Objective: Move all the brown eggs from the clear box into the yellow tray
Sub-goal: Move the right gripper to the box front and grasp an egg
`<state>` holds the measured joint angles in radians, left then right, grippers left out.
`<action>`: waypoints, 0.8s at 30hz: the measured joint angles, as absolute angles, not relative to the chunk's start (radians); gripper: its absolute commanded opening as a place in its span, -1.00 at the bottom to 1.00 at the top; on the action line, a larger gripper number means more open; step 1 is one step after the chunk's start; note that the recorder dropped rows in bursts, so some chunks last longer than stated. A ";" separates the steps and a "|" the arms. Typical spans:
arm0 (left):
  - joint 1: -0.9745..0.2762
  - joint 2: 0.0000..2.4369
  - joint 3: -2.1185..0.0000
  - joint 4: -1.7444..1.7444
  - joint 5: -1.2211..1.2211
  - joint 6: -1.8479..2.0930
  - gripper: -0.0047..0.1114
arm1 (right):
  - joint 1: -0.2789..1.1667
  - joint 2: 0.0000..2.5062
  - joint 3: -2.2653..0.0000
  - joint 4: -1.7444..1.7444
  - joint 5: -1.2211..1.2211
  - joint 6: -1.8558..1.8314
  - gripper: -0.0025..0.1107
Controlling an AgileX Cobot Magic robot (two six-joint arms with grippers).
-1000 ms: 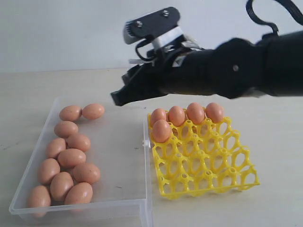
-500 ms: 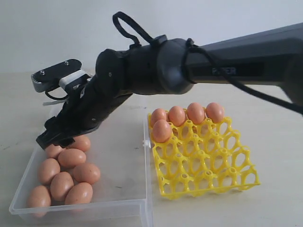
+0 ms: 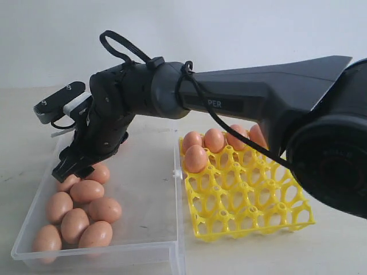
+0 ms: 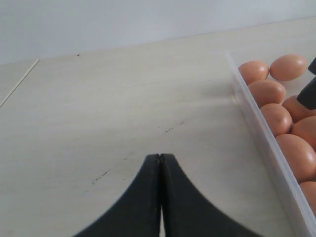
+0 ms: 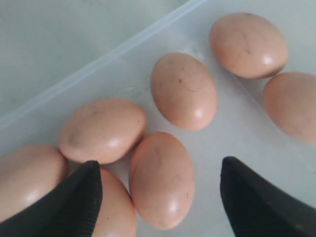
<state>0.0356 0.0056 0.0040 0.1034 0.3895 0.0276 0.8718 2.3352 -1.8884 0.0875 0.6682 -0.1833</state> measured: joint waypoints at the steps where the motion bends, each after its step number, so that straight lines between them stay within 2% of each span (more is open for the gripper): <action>1: 0.036 0.006 0.004 0.103 0.389 0.028 -0.92 | 0.872 2.342 -1.892 0.079 0.668 -0.181 0.21; 14: 0.036 0.006 0.004 0.103 0.389 0.028 -0.92 | 0.864 2.398 -1.896 0.070 0.660 -0.173 0.09; 17: 0.036 0.006 0.004 0.103 0.389 0.028 -0.92 | 0.863 2.409 -1.896 0.070 0.659 -0.173 -0.16; 22: 0.036 0.006 0.004 0.103 0.389 0.028 -0.92 | 0.862 2.419 -1.896 0.079 0.645 -0.191 -0.96; 24: 0.036 0.006 0.004 0.103 0.389 0.028 -0.92 | 0.860 2.419 -1.896 0.095 0.633 -0.218 -0.96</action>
<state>0.0356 0.0056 0.0040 0.1034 0.3895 0.0276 0.8604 2.4193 -1.8963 0.0948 0.6331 -0.2176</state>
